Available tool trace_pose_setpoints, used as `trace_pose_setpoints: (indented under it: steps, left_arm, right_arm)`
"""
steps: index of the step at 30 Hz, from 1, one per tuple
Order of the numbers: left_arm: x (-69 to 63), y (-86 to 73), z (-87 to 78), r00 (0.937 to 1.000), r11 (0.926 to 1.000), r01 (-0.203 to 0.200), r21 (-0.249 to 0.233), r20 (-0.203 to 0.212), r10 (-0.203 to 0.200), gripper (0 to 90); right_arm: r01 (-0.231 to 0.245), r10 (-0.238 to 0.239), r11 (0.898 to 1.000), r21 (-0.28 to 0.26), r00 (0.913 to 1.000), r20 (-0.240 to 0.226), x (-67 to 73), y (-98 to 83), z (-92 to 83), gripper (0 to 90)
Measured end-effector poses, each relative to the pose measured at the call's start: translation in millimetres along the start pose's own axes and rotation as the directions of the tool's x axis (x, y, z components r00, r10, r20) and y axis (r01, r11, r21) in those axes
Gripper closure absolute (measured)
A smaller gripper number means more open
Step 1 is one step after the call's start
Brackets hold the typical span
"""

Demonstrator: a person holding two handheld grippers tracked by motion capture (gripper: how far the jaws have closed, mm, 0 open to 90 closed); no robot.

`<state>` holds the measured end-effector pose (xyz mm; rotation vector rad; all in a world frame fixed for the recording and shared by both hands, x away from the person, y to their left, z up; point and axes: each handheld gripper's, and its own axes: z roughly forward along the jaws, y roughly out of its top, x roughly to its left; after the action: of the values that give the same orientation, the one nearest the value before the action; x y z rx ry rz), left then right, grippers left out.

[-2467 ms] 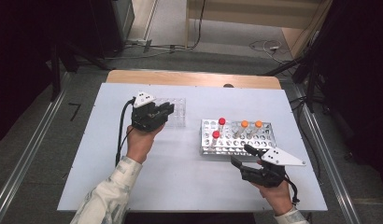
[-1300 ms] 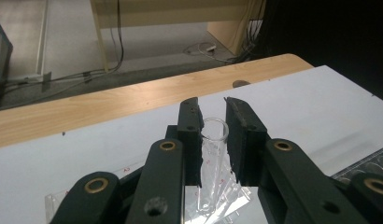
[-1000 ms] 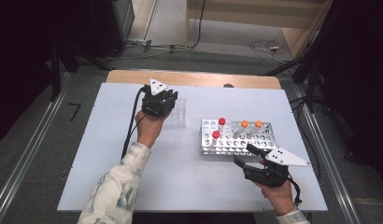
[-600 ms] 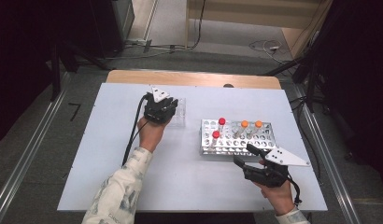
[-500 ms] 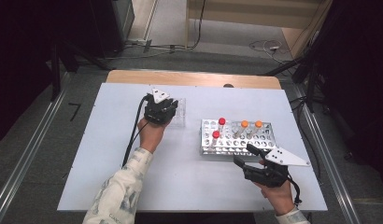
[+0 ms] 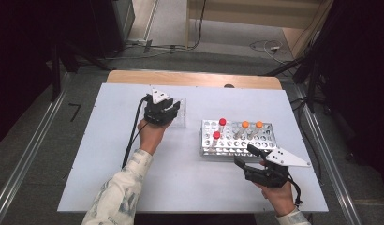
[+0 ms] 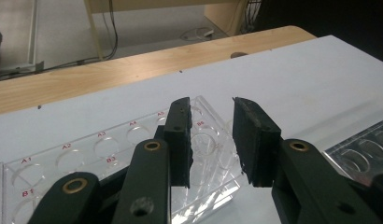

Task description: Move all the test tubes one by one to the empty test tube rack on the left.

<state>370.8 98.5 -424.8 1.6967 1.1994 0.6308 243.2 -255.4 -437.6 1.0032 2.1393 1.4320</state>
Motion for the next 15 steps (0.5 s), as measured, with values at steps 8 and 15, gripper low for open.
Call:
trace_pose_setpoints:
  steps: [8, 15]
  left_arm:
    - [-6.0, -1.1, -11.3, 0.9994, 0.9997, 0.021, -0.009, 0.028, -0.021, 46.1]
    - [-10.7, -7.2, -23.1, 0.9984, 0.999, 0.045, -0.005, 0.035, -0.045, 31.7]
  right_arm:
    - [-0.004, 0.004, 1.0, 0.0, 0.9999, 0.011, -1.8, -0.4, 0.1, 31.7]
    - [-0.004, 0.004, 1.0, -0.003, 0.9998, 0.018, -2.8, -0.4, -0.3, 31.7]
